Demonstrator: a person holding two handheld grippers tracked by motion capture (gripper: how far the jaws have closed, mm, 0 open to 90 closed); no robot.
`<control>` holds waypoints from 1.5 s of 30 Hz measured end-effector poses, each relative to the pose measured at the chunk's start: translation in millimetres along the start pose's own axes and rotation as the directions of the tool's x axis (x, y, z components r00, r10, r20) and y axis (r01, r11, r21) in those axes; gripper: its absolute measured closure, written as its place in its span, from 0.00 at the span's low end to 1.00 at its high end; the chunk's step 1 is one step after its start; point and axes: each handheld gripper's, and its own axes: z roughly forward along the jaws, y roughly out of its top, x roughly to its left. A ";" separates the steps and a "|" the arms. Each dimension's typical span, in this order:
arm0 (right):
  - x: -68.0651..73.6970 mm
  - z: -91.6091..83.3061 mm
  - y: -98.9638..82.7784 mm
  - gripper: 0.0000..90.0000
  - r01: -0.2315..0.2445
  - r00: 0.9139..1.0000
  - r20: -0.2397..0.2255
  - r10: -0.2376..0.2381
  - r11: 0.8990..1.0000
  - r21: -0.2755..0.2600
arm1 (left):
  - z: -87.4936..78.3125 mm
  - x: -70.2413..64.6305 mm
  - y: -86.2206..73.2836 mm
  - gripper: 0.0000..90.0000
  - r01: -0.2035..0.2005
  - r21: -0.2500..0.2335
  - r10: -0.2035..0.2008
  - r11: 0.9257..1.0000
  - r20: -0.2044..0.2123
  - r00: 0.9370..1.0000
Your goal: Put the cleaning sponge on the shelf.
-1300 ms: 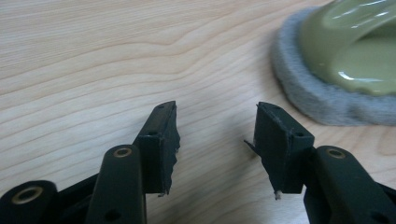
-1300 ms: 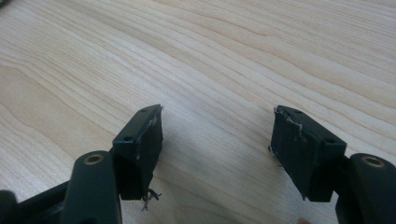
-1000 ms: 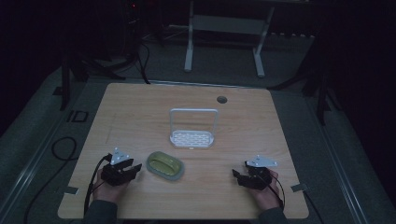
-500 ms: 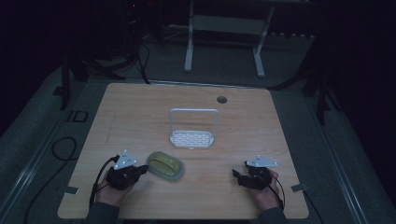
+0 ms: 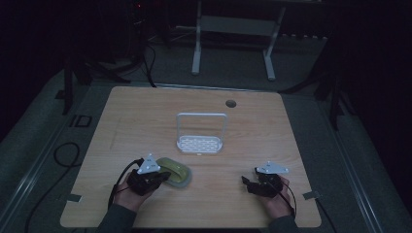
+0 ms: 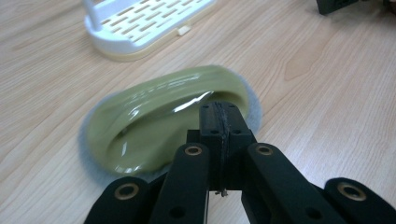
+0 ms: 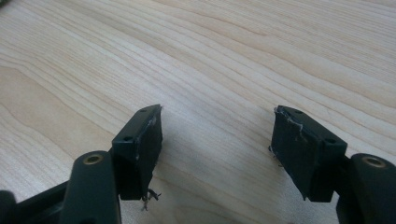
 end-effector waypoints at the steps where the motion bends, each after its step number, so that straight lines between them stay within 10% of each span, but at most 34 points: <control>1: 0.0 0.0 0.0 0.37 0.000 1.000 0.000 0.000 1.000 0.000 | 2.1 -1.0 1.2 1.00 -0.005 0.006 0.005 1.000 0.001 1.000; 15: 0.0 0.0 0.0 0.37 0.000 1.000 0.000 0.000 1.000 0.000 | 31.8 -12.3 20.8 1.00 -0.076 0.054 0.074 0.996 0.042 0.996; 45: 0.0 0.1 0.0 0.37 -0.001 1.000 0.000 0.001 1.000 -0.001 | 36.4 18.5 55.9 0.90 -0.056 0.075 0.055 0.996 0.015 0.998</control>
